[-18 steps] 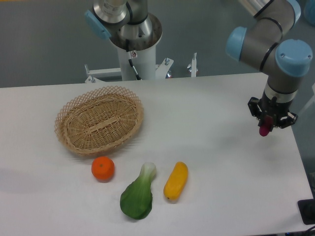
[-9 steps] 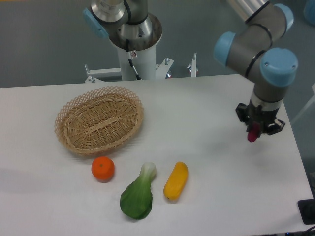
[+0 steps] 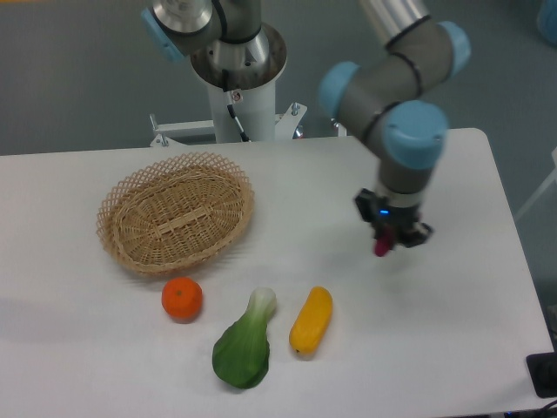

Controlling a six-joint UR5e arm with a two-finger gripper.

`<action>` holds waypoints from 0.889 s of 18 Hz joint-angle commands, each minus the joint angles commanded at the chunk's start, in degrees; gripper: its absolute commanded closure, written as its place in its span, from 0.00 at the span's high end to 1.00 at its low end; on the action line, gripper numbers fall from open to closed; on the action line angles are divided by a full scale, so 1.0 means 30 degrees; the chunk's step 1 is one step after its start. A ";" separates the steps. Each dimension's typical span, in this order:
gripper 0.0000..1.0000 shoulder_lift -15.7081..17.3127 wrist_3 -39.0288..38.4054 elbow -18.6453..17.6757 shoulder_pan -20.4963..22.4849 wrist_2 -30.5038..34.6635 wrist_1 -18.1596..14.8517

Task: Place the sweet potato in the basket
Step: 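Carry the sweet potato across the table toward the wicker basket, then lower the sweet potato into the basket and open the gripper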

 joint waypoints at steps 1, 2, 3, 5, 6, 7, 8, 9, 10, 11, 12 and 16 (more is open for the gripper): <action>0.09 0.0030 -0.0762 -0.0088 -0.0645 0.0146 0.0029; 0.09 0.0001 -0.1234 -0.0205 -0.1232 0.0205 0.0058; 0.09 0.0001 -0.1413 -0.0235 -0.1731 0.0206 0.0000; 0.09 0.0262 -0.2026 -0.0497 -0.2552 0.0206 -0.0058; 0.09 0.0641 -0.2262 -0.0760 -0.3049 0.0177 -0.0175; 0.09 0.1051 -0.2380 -0.1255 -0.3460 0.0176 -0.0118; 0.10 0.1519 -0.2381 -0.1840 -0.3725 0.0176 -0.0059; 0.10 0.2017 -0.2381 -0.2339 -0.3989 0.0002 -0.0030; 0.11 0.2399 -0.2410 -0.2779 -0.4398 0.0001 -0.0059; 0.12 0.2809 -0.2585 -0.3132 -0.4895 0.0001 -0.0117; 0.13 0.3074 -0.2963 -0.3483 -0.5335 0.0001 -0.0088; 0.16 0.3282 -0.4020 -0.4101 -0.6626 0.0001 -0.0059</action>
